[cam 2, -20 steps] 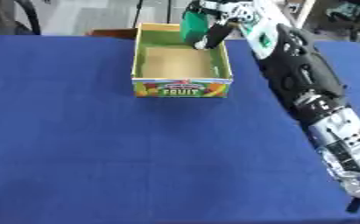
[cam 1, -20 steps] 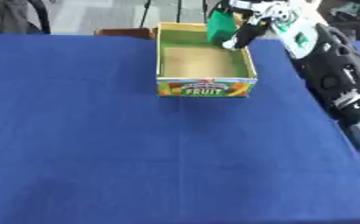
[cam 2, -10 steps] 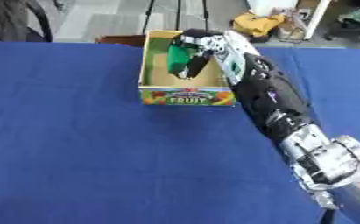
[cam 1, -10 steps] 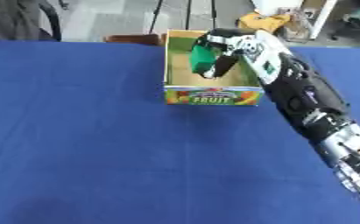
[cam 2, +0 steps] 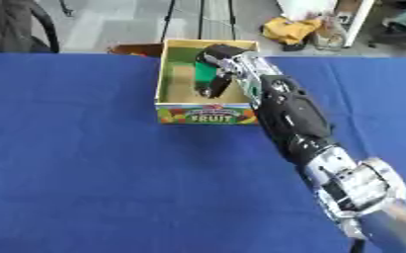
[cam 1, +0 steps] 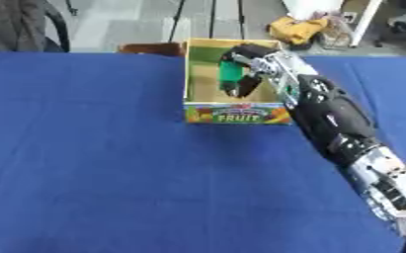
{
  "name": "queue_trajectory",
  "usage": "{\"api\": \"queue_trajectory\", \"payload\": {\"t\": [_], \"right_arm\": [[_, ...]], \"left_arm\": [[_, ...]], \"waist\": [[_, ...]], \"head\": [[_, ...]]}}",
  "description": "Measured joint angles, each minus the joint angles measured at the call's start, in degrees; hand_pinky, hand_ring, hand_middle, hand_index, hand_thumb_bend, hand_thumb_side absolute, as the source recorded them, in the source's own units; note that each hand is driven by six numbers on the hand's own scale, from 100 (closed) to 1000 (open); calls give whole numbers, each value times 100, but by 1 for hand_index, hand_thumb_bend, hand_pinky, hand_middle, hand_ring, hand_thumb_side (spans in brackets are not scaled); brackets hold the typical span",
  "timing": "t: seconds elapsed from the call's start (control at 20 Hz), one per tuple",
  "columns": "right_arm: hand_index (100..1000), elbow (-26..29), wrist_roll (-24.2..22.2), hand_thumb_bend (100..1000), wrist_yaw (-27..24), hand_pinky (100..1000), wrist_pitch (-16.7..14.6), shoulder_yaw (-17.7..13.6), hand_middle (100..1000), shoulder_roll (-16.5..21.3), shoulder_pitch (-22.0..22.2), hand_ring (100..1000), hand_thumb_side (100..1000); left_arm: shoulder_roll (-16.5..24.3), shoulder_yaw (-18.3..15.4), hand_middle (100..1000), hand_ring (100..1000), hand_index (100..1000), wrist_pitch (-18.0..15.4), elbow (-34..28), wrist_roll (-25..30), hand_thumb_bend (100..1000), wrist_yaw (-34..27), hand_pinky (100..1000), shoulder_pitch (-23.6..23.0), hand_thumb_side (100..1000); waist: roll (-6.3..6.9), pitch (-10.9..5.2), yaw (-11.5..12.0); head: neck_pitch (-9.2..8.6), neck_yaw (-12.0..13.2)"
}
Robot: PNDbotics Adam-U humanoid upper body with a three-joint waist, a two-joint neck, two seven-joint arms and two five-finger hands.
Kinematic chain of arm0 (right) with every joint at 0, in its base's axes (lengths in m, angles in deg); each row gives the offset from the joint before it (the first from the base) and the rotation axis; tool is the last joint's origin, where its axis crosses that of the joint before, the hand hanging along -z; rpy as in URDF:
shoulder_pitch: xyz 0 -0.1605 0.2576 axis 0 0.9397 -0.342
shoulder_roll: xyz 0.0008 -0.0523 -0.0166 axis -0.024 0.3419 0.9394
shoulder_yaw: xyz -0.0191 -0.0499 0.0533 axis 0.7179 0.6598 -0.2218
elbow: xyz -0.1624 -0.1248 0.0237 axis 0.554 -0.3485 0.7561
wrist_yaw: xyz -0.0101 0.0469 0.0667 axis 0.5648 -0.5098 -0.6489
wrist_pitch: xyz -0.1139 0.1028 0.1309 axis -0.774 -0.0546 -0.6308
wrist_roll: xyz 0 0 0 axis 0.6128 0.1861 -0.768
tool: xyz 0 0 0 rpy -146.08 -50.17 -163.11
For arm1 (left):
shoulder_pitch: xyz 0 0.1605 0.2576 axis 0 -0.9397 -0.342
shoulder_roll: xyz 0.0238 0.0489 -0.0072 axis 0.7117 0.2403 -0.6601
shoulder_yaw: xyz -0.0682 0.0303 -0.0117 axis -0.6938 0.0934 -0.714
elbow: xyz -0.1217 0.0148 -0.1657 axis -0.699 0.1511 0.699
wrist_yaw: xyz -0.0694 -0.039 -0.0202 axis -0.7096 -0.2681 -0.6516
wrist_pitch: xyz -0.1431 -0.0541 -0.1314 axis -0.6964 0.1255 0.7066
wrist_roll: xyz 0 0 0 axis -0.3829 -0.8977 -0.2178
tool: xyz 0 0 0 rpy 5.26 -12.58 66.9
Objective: Pick up objects on the table and place them in the box.
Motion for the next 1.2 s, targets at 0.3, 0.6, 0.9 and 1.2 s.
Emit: {"api": "queue_trajectory", "payload": {"t": [0.3, 0.6, 0.9, 1.2], "right_arm": [[951, 10, -189, 624, 48, 785, -91, -35, 951, 0, 18, 904, 253], [943, 250, 41, 596, -5, 766, -97, -52, 919, 9, 32, 877, 262], [917, 1089, 594, 530, -777, 710, -176, -25, 863, 284, 292, 785, 318], [919, 2332, 1050, 540, -2303, 705, -132, 39, 850, 861, 956, 765, 348]], "left_arm": [[-1, 0, 699, 777, 814, 4, 0, 4, 604, -1, 672, 0, 704], [-1, -2, 699, 777, 814, 4, 0, 4, 605, -1, 673, -4, 703], [-1, -12, 699, 777, 813, -14, 3, -26, 603, 1, 673, -74, 702], [-1, -86, 699, 780, 813, -33, 33, -100, 598, 25, 674, -163, 702]], "waist": [[-16, 2, -26], [-51, -36, -129], [-55, -166, -418], [-31, -203, -774]], "head": [[-42, -1], [-44, 14], [10, 172], [93, 417]]}}
